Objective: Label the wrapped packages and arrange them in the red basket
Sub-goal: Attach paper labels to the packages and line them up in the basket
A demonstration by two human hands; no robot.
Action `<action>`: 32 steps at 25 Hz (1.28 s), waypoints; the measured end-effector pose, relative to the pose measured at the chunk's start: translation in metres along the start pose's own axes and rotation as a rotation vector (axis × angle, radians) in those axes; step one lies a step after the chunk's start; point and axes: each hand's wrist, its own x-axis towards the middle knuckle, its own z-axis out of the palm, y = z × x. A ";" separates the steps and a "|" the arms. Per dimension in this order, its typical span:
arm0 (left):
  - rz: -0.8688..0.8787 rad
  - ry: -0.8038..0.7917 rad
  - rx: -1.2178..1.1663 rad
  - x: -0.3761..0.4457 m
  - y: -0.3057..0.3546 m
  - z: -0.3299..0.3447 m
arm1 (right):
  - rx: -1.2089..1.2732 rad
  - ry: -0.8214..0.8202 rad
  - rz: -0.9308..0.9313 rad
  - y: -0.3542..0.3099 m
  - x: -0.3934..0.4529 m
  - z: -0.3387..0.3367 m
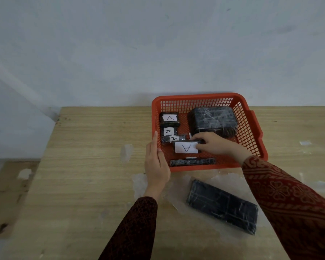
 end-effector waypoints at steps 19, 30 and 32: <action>0.033 0.008 0.007 0.001 -0.003 0.001 | -0.247 -0.037 -0.195 -0.061 0.049 0.020; 0.020 0.025 0.023 0.002 -0.002 0.002 | -0.520 0.176 -0.314 -0.032 0.028 0.040; 0.025 0.029 0.025 0.002 -0.002 0.002 | -0.543 0.182 -0.341 -0.035 0.030 0.045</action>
